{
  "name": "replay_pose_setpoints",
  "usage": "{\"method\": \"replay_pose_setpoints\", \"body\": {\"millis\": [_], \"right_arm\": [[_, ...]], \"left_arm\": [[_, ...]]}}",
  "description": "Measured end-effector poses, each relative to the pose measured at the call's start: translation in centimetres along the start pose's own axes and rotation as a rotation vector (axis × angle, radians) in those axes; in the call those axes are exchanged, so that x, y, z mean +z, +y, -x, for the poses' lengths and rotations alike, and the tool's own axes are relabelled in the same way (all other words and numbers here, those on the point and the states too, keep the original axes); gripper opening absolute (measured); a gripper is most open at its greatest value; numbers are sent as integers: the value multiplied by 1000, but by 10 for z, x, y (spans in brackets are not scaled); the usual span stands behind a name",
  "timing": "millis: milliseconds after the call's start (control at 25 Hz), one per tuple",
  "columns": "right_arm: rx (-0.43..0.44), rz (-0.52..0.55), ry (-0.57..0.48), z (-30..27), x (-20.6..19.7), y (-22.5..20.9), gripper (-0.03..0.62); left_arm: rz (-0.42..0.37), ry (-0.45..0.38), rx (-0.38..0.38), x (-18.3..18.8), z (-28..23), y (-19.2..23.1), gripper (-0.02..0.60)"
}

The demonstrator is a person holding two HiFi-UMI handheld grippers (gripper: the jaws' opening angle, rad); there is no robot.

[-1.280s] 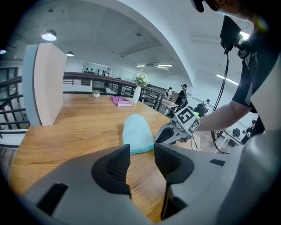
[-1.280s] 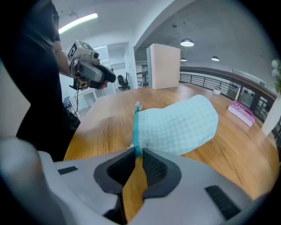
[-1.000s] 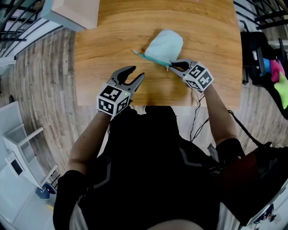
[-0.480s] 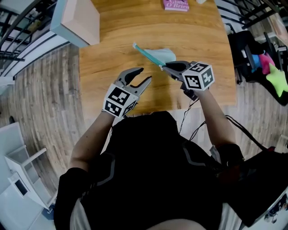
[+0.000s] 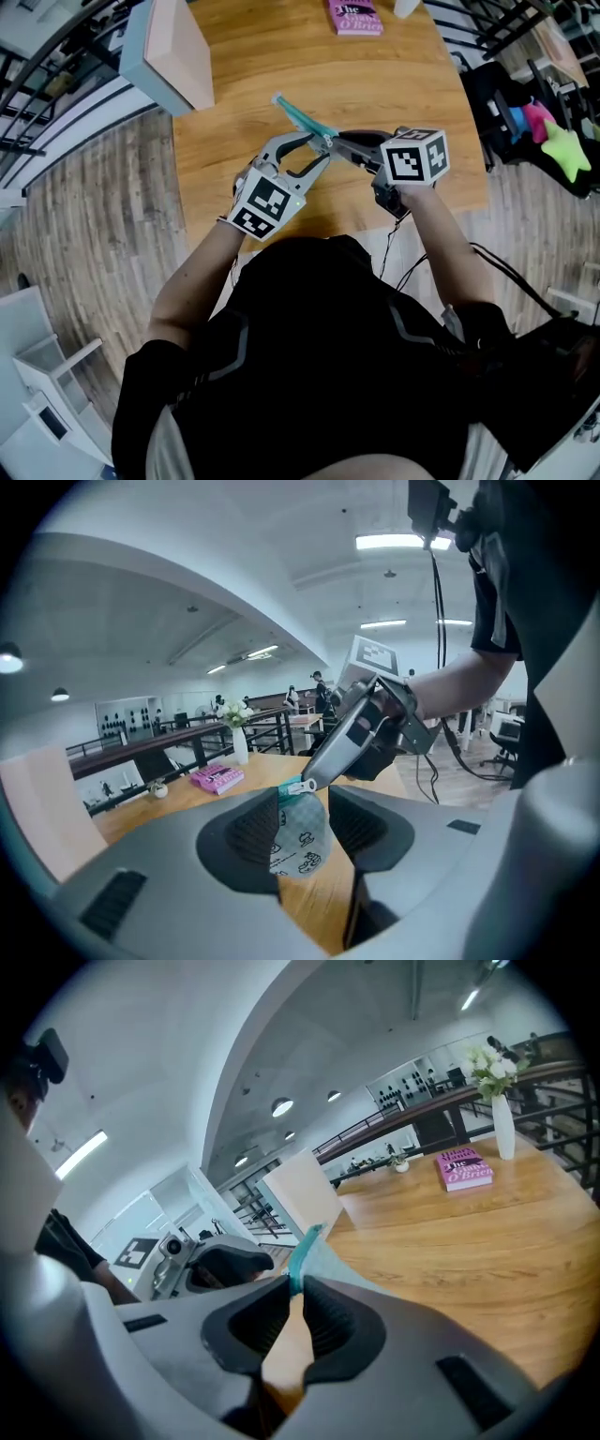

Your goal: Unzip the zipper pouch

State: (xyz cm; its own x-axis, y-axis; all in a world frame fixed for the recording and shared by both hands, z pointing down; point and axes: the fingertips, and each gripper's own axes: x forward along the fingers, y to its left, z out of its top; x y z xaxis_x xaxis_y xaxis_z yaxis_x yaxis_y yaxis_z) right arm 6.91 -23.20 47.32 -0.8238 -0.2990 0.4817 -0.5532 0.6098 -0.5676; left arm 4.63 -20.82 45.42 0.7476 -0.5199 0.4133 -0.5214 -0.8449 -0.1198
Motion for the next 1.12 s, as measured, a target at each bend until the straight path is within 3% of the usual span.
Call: {"method": "replay_pose_setpoints", "body": {"millis": [240, 480, 800, 960, 1120], "right_arm": [[-17, -103, -32, -6, 3, 21, 52], [-39, -138, -32, -12, 1, 36, 52], [-27, -125, -46, 0, -1, 53, 52], [-8, -98, -33, 2, -2, 58, 52], [2, -83, -28, 6, -2, 59, 52]], "left_arm": [[-108, 4, -19, 2, 13, 2, 186], [-191, -29, -70, 1, 28, 2, 135], [-91, -74, -33, 11, 45, 7, 95], [-19, -84, -58, 13, 46, 5, 95], [-10, -109, -75, 19, 48, 0, 95]]}}
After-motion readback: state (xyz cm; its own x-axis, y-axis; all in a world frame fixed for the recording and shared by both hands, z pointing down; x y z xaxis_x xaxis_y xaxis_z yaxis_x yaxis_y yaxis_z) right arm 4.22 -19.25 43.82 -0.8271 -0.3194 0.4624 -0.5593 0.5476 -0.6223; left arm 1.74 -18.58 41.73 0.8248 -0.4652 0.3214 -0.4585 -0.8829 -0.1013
